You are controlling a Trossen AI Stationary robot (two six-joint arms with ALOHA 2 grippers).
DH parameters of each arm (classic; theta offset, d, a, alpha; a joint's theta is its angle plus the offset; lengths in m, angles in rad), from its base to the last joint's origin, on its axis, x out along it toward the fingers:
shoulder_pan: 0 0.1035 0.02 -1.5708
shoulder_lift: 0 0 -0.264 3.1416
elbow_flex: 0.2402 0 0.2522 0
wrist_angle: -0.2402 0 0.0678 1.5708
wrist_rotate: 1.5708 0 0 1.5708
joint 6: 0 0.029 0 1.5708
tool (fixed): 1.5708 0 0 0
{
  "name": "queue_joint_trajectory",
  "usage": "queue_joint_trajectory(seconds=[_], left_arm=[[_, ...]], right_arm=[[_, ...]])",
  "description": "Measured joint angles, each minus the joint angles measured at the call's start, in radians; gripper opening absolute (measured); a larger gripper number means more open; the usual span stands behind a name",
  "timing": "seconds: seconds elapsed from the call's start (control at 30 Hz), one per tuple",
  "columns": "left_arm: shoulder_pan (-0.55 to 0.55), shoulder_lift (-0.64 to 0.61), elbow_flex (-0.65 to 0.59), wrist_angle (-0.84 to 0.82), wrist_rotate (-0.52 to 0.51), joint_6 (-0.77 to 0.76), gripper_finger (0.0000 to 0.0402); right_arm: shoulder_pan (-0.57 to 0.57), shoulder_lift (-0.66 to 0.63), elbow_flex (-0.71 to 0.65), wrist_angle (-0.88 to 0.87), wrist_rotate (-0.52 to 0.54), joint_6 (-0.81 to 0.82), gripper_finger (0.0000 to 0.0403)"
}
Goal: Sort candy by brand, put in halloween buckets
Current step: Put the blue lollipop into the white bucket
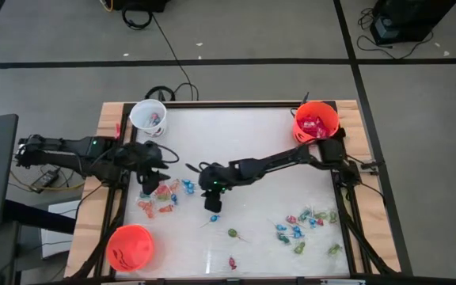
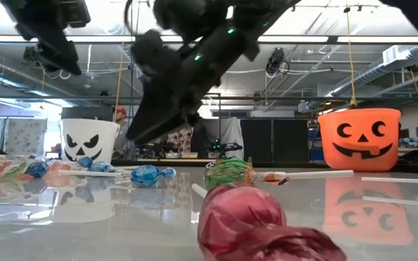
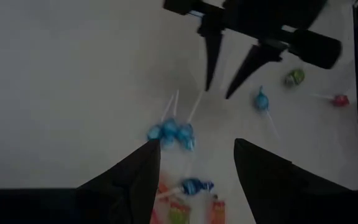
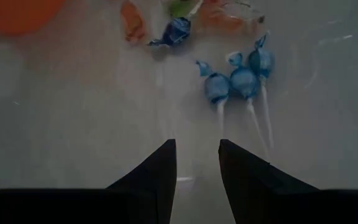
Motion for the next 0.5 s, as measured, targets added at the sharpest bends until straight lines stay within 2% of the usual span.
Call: queue_joint_trajectory(seconds=[0.17, 0.33, 0.43, 0.5], left_arm=[[-0.044, -0.023, -0.057, 0.017, 0.003, -0.007, 0.0211], [-0.069, -0.004, -0.105, 0.037, 0.003, -0.006, 0.0211], [-0.076, 0.003, -0.13, 0.077, 0.002, -0.002, 0.0211], [-0.077, 0.007, -0.148, 0.119, 0.004, 0.016, 0.0211]], right_arm=[[-0.013, 0.094, 0.1, -0.054, 0.004, -0.022, 0.0132], [-0.031, 0.148, 0.123, -0.058, -0.044, -0.025, 0.0122], [-0.037, 0.151, 0.124, -0.066, -0.071, -0.026, 0.0089], [-0.037, 0.151, 0.124, -0.068, -0.067, -0.033, 0.0049]])
